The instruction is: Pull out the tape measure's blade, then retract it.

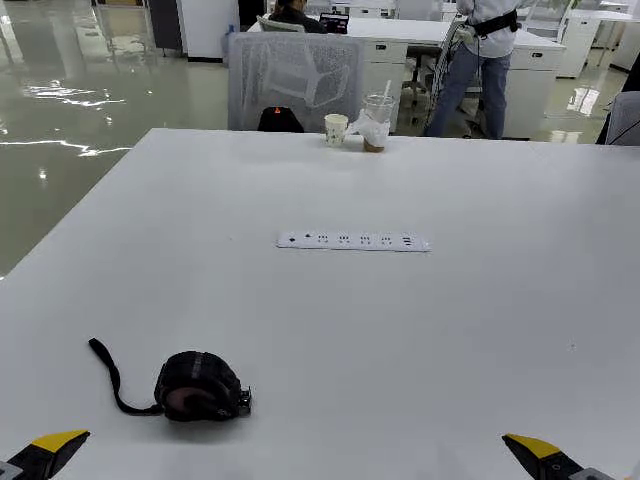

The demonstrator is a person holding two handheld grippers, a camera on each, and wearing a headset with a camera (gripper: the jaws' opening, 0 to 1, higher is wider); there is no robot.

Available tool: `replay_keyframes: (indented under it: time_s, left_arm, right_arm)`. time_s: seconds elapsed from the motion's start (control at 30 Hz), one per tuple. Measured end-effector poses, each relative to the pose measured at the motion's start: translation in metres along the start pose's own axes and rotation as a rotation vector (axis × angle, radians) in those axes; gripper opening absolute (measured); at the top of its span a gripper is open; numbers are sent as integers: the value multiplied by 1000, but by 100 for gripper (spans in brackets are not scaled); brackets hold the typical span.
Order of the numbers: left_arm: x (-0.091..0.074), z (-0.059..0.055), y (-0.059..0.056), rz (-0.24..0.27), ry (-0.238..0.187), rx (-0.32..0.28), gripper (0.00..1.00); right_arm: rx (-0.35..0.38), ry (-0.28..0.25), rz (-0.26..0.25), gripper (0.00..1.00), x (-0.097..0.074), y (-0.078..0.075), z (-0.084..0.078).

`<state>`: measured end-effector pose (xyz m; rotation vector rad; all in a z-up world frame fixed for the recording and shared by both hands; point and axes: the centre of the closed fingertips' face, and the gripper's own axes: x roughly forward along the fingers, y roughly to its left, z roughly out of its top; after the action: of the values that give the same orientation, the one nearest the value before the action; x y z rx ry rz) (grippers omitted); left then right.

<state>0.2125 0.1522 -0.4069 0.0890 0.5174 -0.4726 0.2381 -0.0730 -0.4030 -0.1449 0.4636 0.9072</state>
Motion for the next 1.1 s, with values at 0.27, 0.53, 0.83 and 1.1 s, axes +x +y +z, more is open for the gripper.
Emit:
replay_keyframes:
  time_s: [0.27,0.53,0.83,1.1]
  left_arm:
    - [3,1,4,-5,6,12,99]
    - [9,1,6,-32,26,39,99]
    - [17,2,14,-51,48,72,99]
    - [25,6,20,-70,59,91,98]
  right_arm:
    - [-3,15,-1,99,2,-5,-2]
    - [-18,25,16,99,6,-8,-1]
    - [-46,43,53,99,15,-11,2]
    - [-78,62,100,99,26,-12,3]
